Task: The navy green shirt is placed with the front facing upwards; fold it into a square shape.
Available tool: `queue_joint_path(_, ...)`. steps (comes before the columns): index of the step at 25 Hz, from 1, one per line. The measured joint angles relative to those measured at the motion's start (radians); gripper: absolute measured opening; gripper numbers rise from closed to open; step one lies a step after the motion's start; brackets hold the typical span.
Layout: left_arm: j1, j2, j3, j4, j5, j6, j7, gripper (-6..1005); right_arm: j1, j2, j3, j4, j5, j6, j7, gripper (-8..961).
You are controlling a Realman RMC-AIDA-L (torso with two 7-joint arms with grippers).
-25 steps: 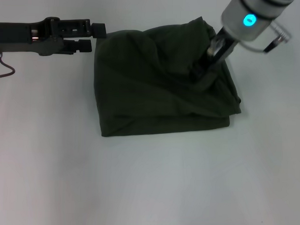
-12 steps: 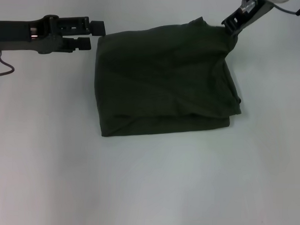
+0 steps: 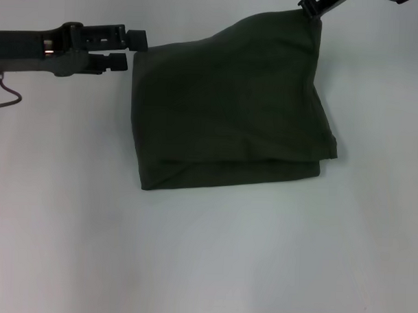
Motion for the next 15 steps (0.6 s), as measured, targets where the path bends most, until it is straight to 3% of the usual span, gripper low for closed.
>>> queue_joint_path(15,-0.003,-0.003,-0.002,-0.004,-0.001,0.000,0.005,875,0.000,-0.004,-0.035,0.047,-0.002,0.078,0.003,58)
